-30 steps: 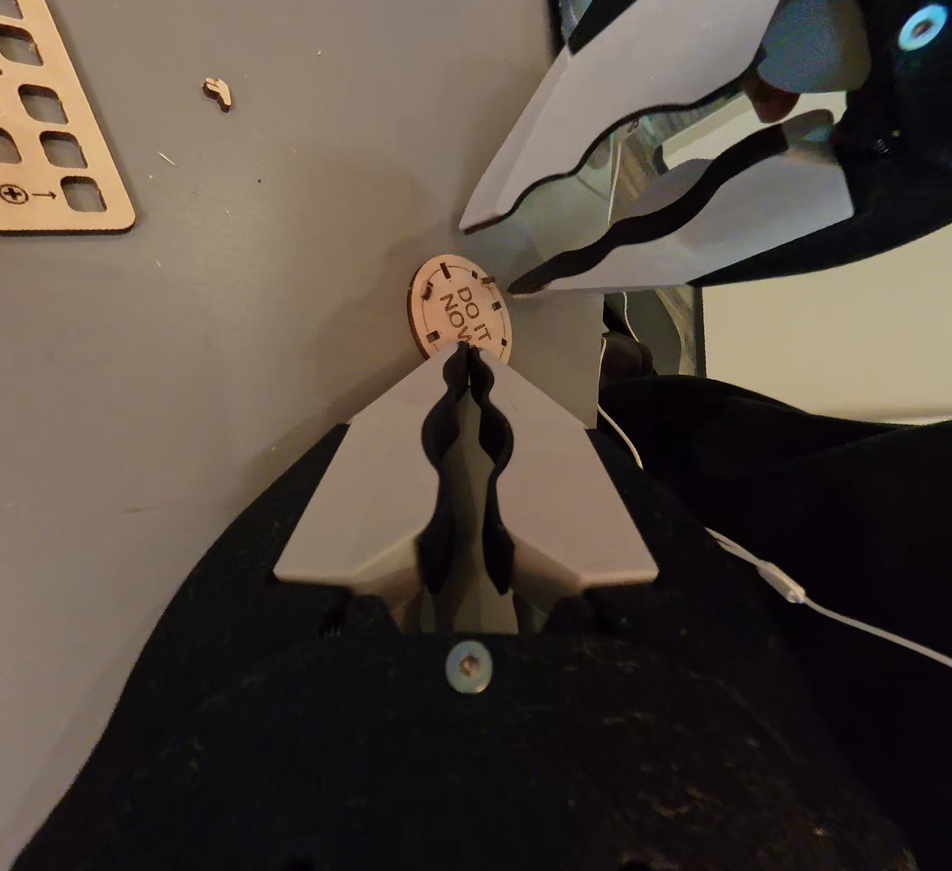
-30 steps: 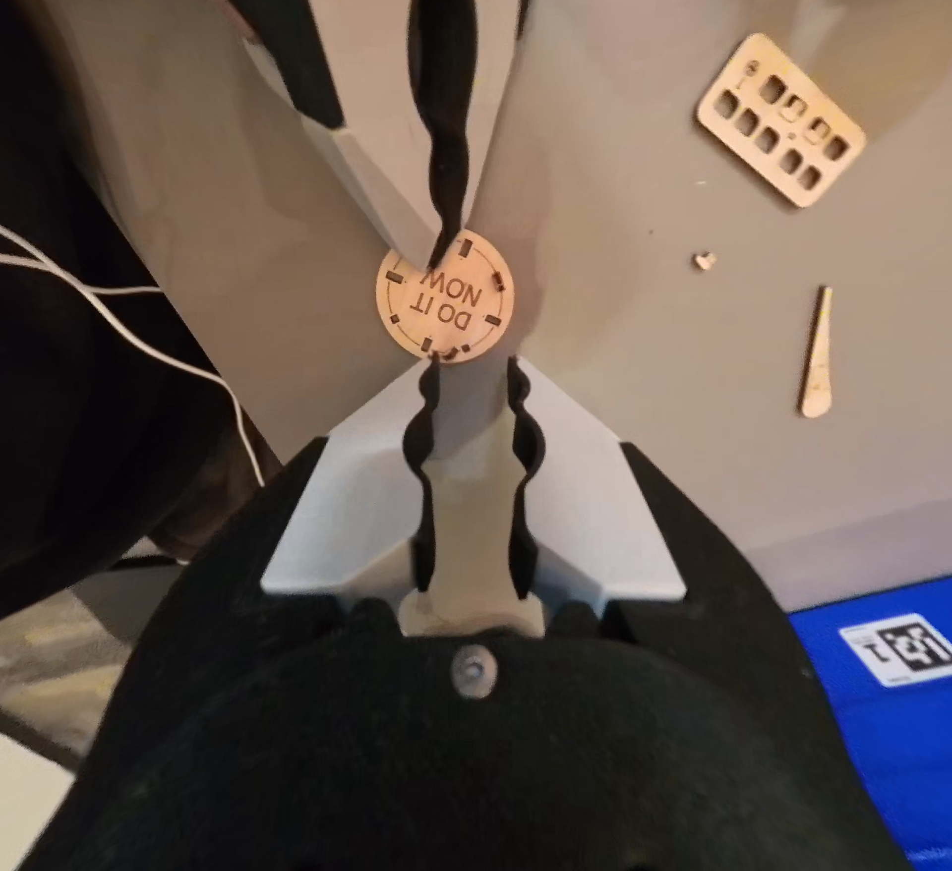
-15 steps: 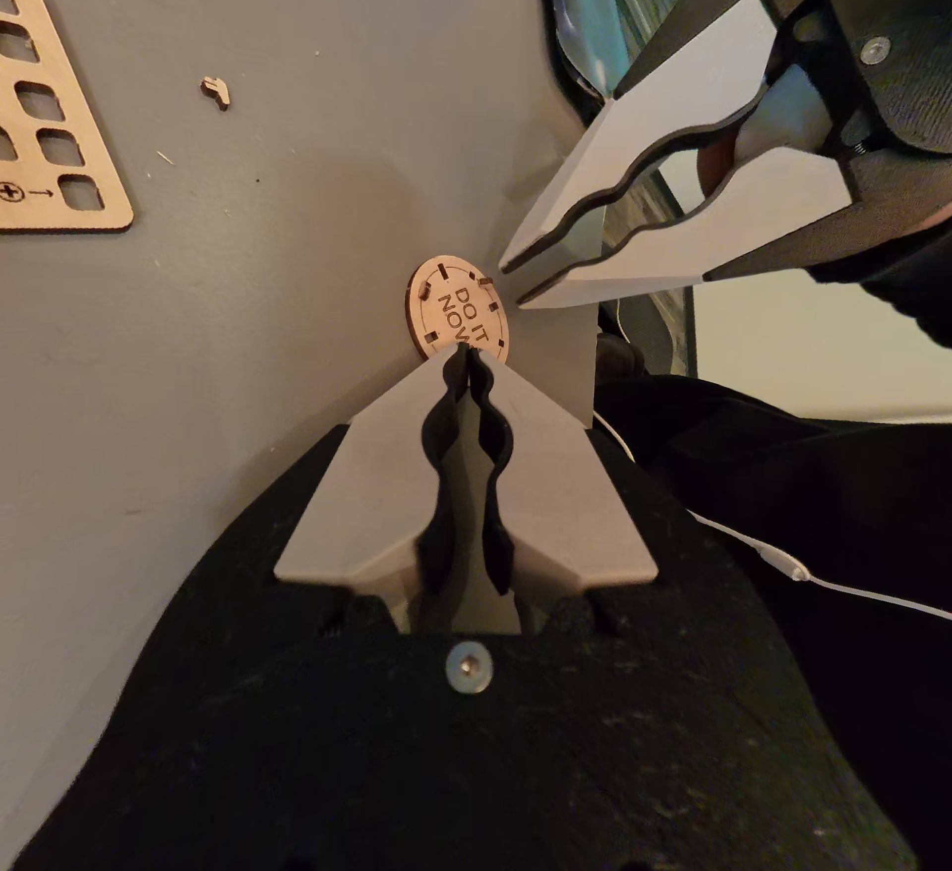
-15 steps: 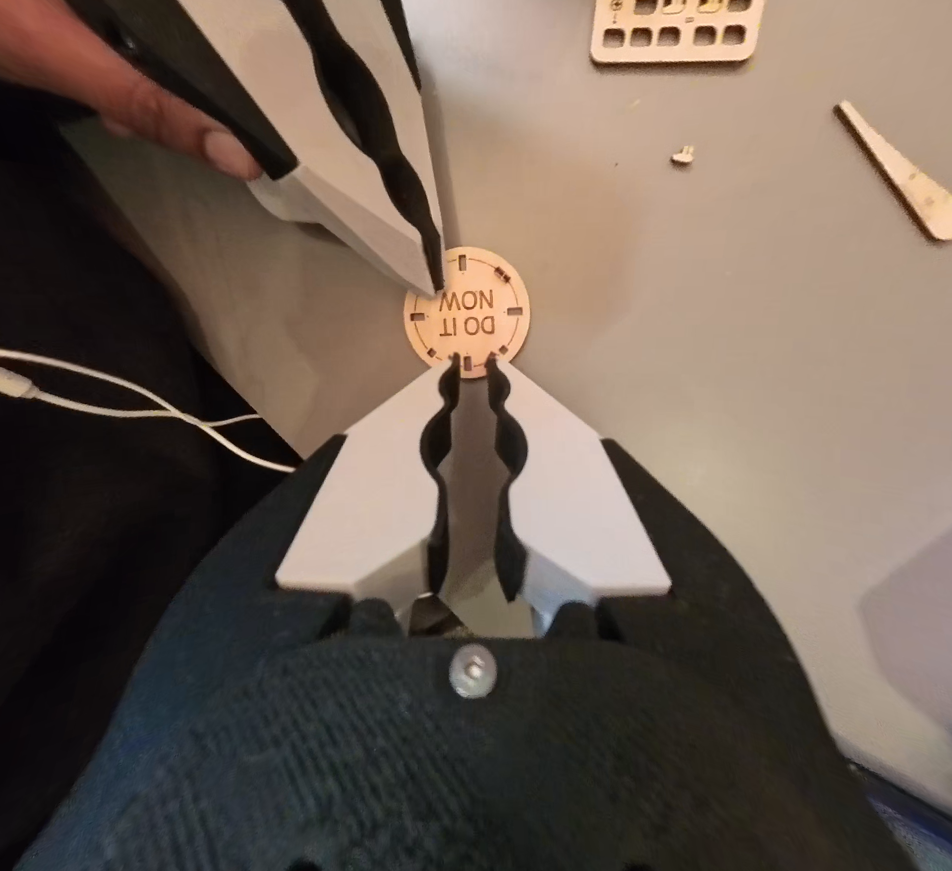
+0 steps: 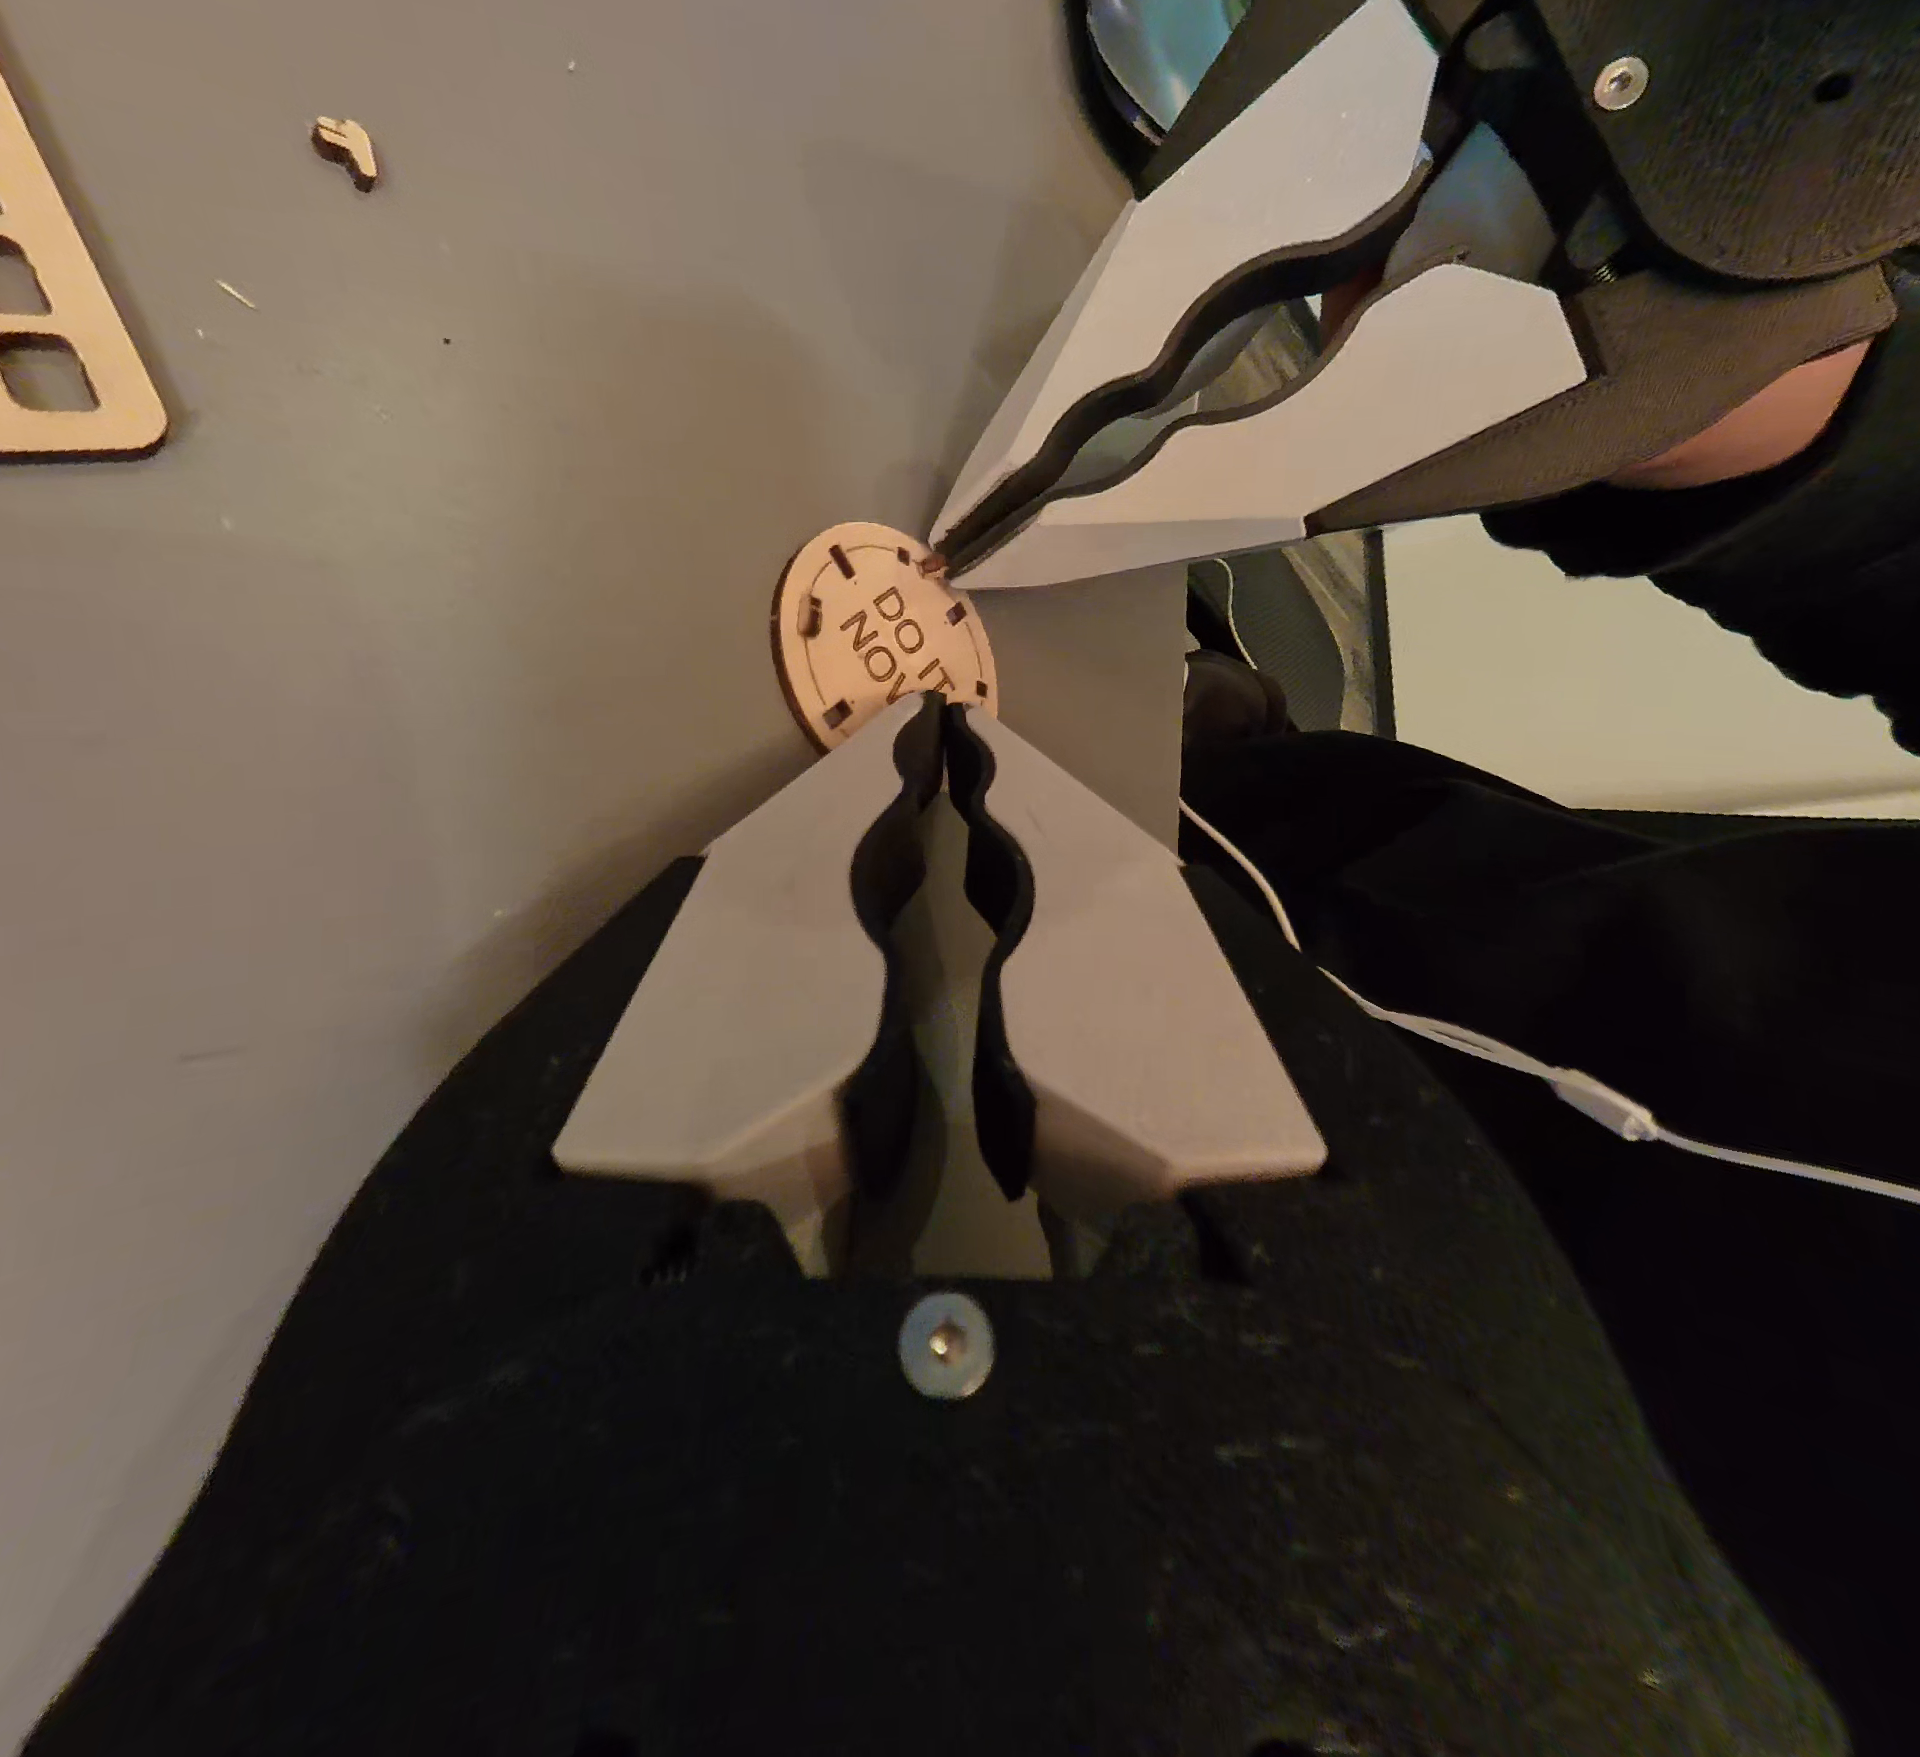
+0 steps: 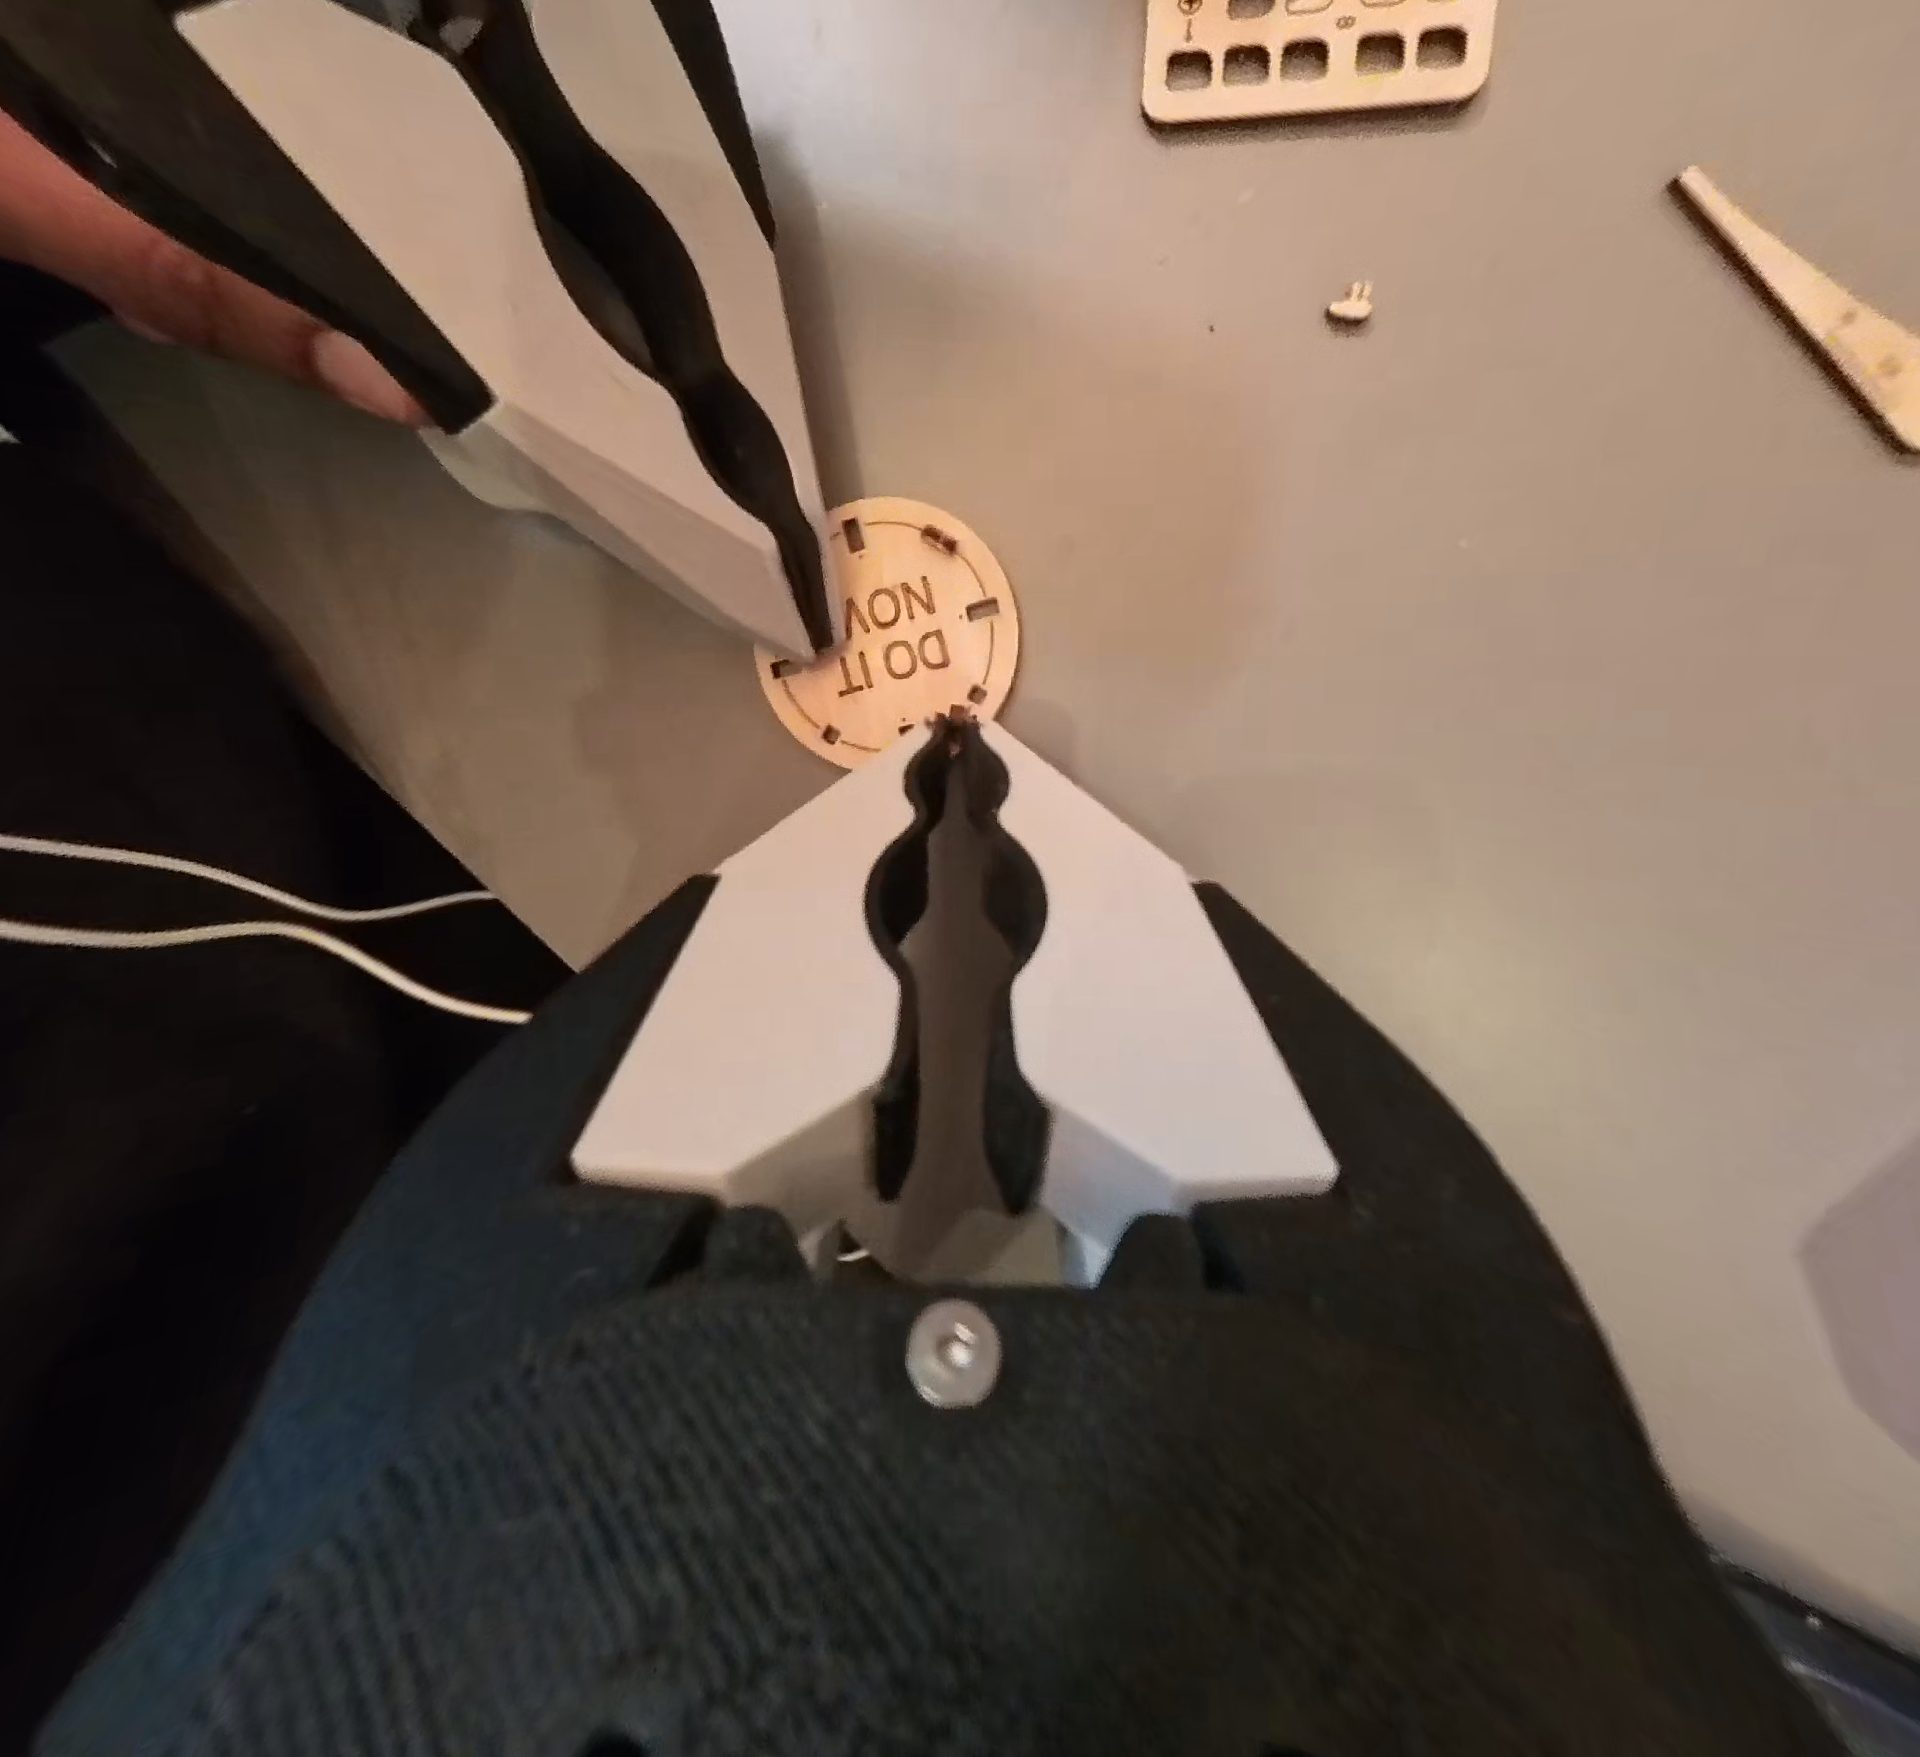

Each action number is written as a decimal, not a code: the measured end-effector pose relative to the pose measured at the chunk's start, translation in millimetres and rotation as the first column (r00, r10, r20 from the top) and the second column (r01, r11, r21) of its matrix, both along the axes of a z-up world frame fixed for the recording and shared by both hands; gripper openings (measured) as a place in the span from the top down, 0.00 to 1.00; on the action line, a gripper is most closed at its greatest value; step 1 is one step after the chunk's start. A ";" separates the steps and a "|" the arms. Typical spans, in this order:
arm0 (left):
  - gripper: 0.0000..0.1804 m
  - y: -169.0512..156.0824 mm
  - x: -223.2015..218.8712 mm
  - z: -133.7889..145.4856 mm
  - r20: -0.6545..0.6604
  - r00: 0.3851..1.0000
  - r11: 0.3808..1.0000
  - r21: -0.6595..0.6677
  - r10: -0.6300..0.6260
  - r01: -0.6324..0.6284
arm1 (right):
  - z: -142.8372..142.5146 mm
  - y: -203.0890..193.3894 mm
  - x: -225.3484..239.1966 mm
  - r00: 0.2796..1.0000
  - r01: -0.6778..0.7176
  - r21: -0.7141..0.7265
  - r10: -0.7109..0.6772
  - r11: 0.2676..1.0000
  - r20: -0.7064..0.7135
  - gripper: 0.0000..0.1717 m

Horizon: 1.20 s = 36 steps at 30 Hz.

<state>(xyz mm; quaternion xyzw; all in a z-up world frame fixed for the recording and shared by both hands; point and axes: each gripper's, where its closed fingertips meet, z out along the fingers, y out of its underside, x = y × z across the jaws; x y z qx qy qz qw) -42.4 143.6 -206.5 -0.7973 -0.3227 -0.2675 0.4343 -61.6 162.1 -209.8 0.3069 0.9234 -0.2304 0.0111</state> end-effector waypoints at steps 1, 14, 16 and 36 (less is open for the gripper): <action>1.00 0.2 1.0 0.4 0.003 1.000 1.000 0.004 -0.006 0.006 | 0.4 -0.4 -0.5 1.000 -0.008 0.004 0.008 1.000 -0.008 1.00; 1.00 -5.4 -20.1 19.5 -0.044 0.992 0.987 0.116 0.116 -0.110 | 14.4 -5.1 -7.7 0.993 -0.085 -0.065 0.080 0.994 -0.083 0.95; 1.00 -5.8 -21.2 19.4 -0.048 0.991 0.987 0.114 0.123 -0.117 | 10.3 -7.0 -7.6 0.991 -0.108 -0.075 0.101 0.991 -0.082 0.94; 1.00 -13.0 -34.4 71.9 -0.215 0.947 0.924 0.349 0.240 -0.155 | 87.8 -52.5 -28.2 0.942 0.328 -0.688 -0.168 0.648 0.291 1.00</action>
